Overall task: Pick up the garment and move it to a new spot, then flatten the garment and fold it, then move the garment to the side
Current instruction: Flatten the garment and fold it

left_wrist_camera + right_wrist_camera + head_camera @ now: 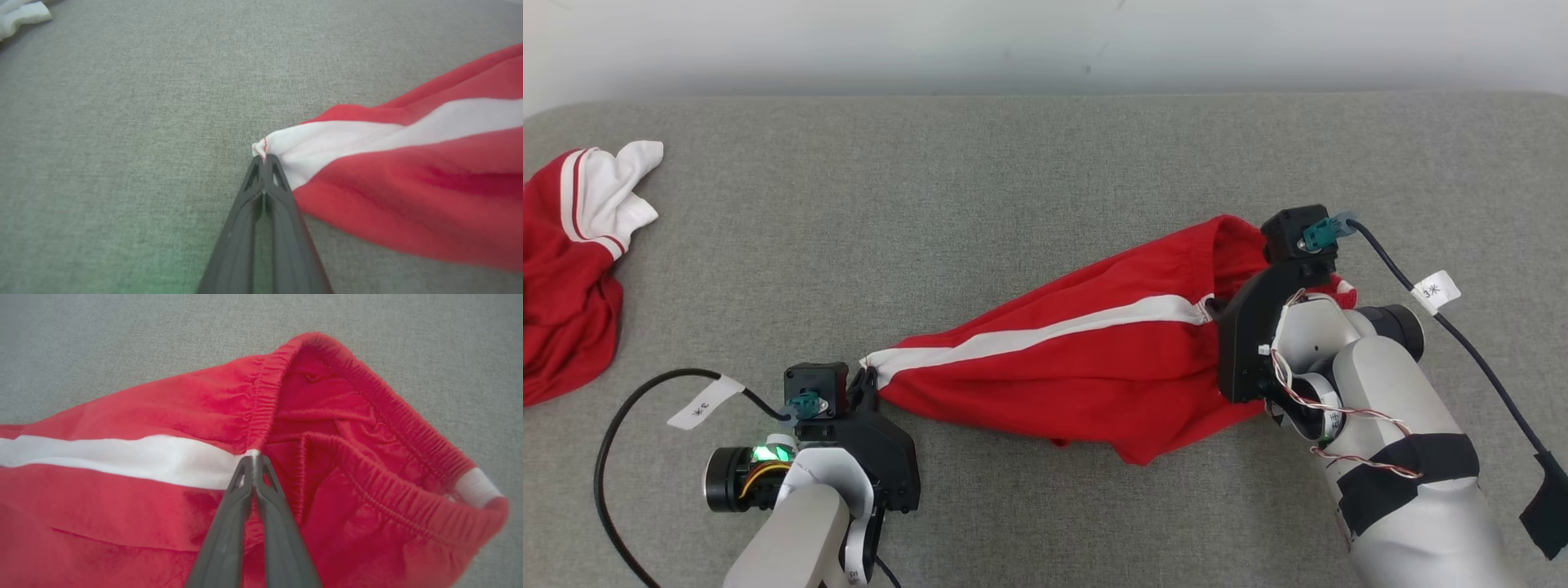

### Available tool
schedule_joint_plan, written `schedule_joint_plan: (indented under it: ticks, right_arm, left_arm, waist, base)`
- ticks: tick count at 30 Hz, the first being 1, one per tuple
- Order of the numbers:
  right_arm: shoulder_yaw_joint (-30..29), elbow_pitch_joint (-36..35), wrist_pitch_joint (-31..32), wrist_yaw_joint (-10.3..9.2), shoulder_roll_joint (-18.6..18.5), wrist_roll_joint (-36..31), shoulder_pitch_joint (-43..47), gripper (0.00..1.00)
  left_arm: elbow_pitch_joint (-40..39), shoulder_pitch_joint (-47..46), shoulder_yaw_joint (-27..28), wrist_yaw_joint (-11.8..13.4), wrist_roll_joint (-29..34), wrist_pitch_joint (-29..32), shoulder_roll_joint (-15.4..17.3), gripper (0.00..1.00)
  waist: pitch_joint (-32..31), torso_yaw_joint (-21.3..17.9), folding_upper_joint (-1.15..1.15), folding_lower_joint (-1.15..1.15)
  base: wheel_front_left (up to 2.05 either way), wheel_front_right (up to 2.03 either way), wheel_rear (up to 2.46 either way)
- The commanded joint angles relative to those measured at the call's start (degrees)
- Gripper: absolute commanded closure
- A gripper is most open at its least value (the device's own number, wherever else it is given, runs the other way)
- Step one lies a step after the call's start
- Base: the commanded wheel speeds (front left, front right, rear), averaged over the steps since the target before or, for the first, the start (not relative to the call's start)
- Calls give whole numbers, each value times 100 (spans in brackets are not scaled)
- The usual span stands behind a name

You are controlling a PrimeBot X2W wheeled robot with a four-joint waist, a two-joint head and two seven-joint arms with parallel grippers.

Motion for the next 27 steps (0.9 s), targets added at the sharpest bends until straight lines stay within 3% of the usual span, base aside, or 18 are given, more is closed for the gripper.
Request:
schedule_joint_plan:
  ticks: [1,9,18,20,27]
  right_arm:
    - [13,-29,-82,-13,12,37,-64,100]
    - [-277,-441,-746,-13,13,532,-283,100]
    - [-422,-576,-1940,-13,66,1390,-1350,100]
    - [-321,-426,-2199,-13,-14,1252,-1808,100]
    - [-468,266,-3439,-14,-203,789,-3385,100]
  left_arm:
    - [27,122,3,31,-59,-34,72,100]
    - [-494,-115,429,43,-322,-800,117,100]
    - [-1279,-1059,1339,-462,-1221,-853,425,100]
    - [-1503,-1451,1197,-568,-948,-832,711,100]
    - [-2125,-2805,1545,-737,-1002,-951,1123,100]
  waist:
    - [-8,1,0,0]
    - [-63,-39,0,0]
    - [568,-388,0,0]
    - [811,-475,0,0]
    - [1458,-608,0,0]
  base:
    - [0,0,0]
    - [0,0,0]
    - [0,0,0]
    - [0,0,0]
    - [0,0,0]
